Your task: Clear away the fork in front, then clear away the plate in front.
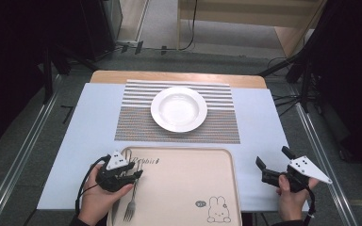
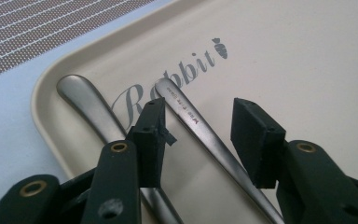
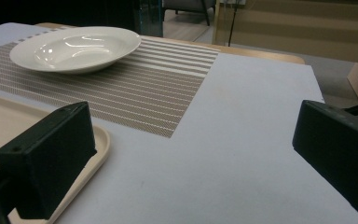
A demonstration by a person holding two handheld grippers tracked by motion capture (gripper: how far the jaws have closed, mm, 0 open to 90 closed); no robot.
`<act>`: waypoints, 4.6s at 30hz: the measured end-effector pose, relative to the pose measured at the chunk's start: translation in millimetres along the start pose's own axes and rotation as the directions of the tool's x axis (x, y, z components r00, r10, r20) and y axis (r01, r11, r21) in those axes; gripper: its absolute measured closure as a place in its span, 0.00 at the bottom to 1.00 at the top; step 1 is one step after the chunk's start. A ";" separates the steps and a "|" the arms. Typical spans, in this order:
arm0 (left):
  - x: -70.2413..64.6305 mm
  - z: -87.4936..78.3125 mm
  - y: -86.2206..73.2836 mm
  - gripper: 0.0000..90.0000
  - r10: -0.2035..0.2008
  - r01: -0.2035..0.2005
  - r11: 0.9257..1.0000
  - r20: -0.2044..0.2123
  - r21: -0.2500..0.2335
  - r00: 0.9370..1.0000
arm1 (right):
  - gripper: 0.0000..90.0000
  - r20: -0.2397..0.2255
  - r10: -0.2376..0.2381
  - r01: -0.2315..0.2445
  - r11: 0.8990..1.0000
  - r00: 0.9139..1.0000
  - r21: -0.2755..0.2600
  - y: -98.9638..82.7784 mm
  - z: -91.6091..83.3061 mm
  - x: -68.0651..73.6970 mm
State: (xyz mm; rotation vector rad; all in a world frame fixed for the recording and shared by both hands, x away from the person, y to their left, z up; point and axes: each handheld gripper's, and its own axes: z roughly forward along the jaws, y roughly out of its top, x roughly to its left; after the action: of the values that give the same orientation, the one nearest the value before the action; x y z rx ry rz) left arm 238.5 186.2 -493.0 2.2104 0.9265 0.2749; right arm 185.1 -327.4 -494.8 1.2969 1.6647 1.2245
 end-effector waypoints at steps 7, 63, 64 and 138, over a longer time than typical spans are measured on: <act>-9.4 -6.9 -2.2 1.00 0.032 -0.036 0.999 0.127 0.031 0.991 | 0.00 0.007 0.003 -0.003 1.000 1.000 0.000 -0.2 -0.8 -1.0; 3.0 -34.0 -37.4 1.00 -0.035 0.034 0.999 0.050 0.022 0.998 | 0.00 0.014 0.000 0.000 1.000 1.000 0.012 -1.7 -1.7 -0.9; 2.6 -33.1 -37.4 1.00 -0.033 0.031 0.999 0.058 0.025 0.998 | 0.00 0.014 -0.001 0.001 1.000 1.000 0.012 -1.4 -1.6 -0.1; 30.7 -11.2 84.4 0.00 -0.018 0.041 0.980 0.118 -0.193 0.993 | 0.00 0.022 0.006 -0.006 1.000 1.000 -0.025 -2.5 -9.5 1.4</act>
State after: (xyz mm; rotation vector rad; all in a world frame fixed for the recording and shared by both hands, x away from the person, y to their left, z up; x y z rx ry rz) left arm 301.1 172.2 -429.3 2.0085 0.8319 0.2116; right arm 175.3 -328.7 -494.1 1.2967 1.6261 1.2262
